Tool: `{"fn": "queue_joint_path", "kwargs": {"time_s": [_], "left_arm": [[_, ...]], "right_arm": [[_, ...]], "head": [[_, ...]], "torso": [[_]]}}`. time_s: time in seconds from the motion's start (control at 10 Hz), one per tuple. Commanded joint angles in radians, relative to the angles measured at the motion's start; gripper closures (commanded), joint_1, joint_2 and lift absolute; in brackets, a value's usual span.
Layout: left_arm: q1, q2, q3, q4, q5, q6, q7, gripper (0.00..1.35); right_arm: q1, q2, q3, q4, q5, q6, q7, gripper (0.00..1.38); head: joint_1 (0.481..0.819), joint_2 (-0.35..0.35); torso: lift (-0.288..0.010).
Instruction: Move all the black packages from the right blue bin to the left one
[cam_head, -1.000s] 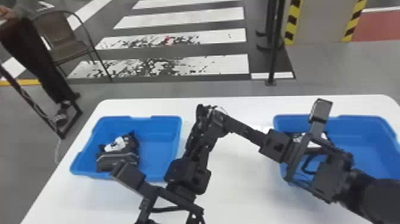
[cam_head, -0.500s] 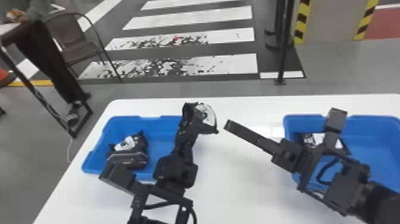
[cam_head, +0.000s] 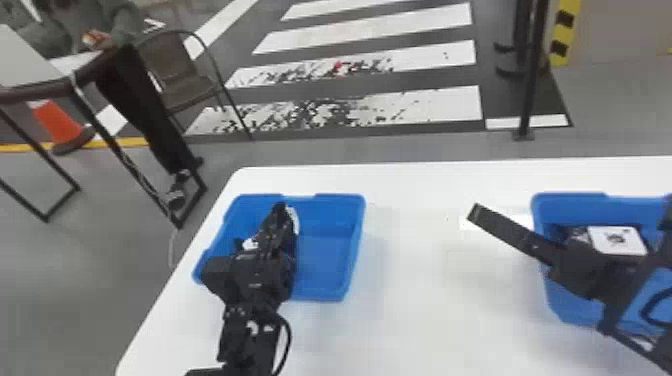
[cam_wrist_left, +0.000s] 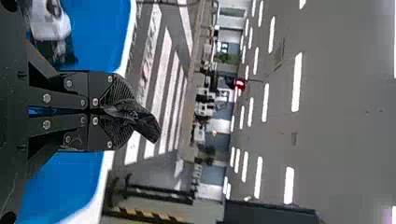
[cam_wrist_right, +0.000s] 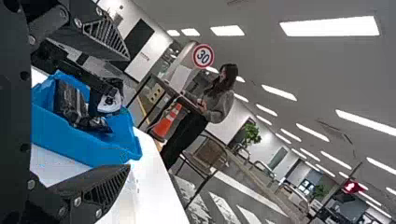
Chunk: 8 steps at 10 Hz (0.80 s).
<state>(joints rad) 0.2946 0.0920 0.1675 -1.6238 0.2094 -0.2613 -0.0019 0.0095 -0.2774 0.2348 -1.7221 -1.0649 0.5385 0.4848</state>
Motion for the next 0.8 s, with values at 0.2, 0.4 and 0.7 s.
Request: {"fn": "queue_joint_path", "kwargs": {"time_s": [0.2, 0.4, 0.7], "left_arm": [[0.002, -0.002, -0.016, 0.049, 0.120, -0.063, 0.011, 0.07], [0.019, 0.003, -0.094, 0.020, 0.174, -0.171, 0.010, 0.17], [0.120, 0.000, -0.158, -0.154, 0.211, -0.178, -0.003, 0.20]], "right_arm": [[0.032, 0.011, -0.143, -0.100, 0.299, 0.001, -0.017, 0.11], [0.069, 0.020, -0.225, -0.250, 0.536, 0.085, -0.107, 0.11], [0.042, 0.030, -0.293, -0.230, 0.736, 0.237, -0.216, 0.11]], "head": [[0.695, 0.350], [0.695, 0.298], [0.695, 0.162]], "torso": [[-0.154], [-0.154], [-0.154]]}}
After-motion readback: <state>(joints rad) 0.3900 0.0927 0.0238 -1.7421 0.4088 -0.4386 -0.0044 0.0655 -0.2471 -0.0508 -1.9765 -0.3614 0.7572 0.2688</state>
